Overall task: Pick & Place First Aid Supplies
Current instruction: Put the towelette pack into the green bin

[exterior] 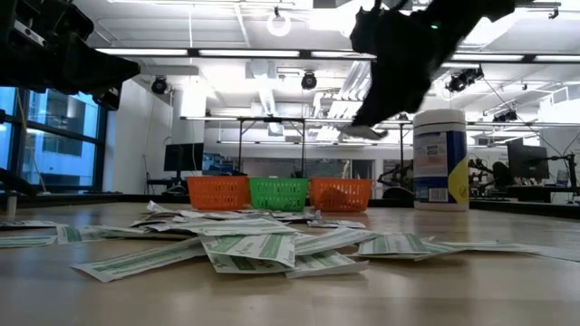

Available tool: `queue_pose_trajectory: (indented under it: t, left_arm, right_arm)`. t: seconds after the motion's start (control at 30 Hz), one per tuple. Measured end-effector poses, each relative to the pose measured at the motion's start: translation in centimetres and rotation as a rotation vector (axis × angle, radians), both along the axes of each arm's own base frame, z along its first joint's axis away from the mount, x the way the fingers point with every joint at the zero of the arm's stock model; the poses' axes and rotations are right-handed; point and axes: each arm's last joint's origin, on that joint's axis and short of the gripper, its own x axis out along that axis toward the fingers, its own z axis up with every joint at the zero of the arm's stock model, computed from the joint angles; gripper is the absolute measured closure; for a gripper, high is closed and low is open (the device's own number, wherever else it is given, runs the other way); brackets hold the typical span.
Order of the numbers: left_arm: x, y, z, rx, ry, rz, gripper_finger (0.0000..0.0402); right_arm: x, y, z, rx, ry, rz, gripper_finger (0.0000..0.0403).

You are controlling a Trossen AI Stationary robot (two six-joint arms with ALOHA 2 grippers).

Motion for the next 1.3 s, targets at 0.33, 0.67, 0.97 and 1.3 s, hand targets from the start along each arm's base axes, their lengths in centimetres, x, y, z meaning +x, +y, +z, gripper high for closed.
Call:
queue_pose_trajectory:
  t: [0.33, 0.67, 0.97, 1.3]
  left_arm:
    - [0.0, 0.0, 0.0, 0.0, 0.0, 0.0, 0.04]
    - [0.0, 0.0, 0.0, 0.0, 0.0, 0.0, 0.04]
    - [0.0, 0.0, 0.0, 0.0, 0.0, 0.0, 0.04]
    - [0.0, 0.0, 0.0, 0.0, 0.0, 0.0, 0.04]
  right_arm:
    - [2.1, -5.1, 3.7, -0.104, -0.078, -0.014, 0.0403]
    - [5.5, -9.6, 5.6, -0.15, -0.118, -0.098, 0.0403]
    - [9.6, -14.4, 4.8, -0.087, -0.128, -0.183, 0.0402]
    - [12.3, -19.2, 0.8, 0.179, -0.124, -0.482, 0.0402]
